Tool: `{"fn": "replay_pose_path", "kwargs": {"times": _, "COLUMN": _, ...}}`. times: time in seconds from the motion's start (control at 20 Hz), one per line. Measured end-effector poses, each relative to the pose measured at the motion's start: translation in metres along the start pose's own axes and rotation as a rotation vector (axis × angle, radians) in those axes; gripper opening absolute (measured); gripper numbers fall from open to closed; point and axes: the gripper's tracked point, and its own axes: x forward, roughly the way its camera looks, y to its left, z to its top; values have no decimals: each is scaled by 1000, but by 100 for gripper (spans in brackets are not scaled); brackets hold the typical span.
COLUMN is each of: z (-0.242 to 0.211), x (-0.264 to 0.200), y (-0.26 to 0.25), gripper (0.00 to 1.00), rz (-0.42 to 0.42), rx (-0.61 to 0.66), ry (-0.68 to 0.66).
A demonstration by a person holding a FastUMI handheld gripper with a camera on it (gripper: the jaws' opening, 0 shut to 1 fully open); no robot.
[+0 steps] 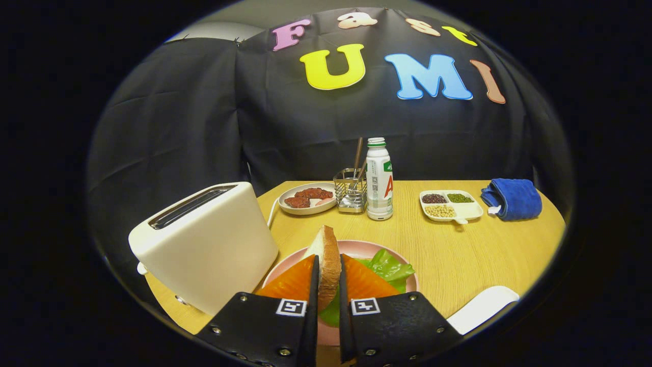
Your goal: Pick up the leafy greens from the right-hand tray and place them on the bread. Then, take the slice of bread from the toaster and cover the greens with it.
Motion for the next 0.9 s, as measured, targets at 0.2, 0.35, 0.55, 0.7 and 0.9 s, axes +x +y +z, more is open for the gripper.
{"fn": "replay_pose_path", "kwargs": {"times": 0.2, "z": -3, "x": 4, "y": -11, "gripper": 22, "rz": 12, "rx": 2, "ry": 21}}
{"fn": "replay_pose_path", "kwargs": {"times": 0.35, "z": -7, "x": 6, "y": -18, "gripper": 22, "rz": 2, "rx": -4, "ry": 28}}
{"fn": "replay_pose_path", "kwargs": {"times": 0.55, "z": -7, "x": 8, "y": -26, "gripper": 28, "rz": -23, "rx": -53, "ry": 15}}
{"fn": "replay_pose_path", "kwargs": {"times": 0.7, "z": -3, "x": 9, "y": -40, "gripper": 43, "rz": -83, "rx": -107, "ry": -8}}
{"fn": "replay_pose_path", "kwargs": {"times": 0.9, "z": -4, "x": 10, "y": -47, "gripper": 43, "rz": -103, "rx": -111, "ry": -6}}
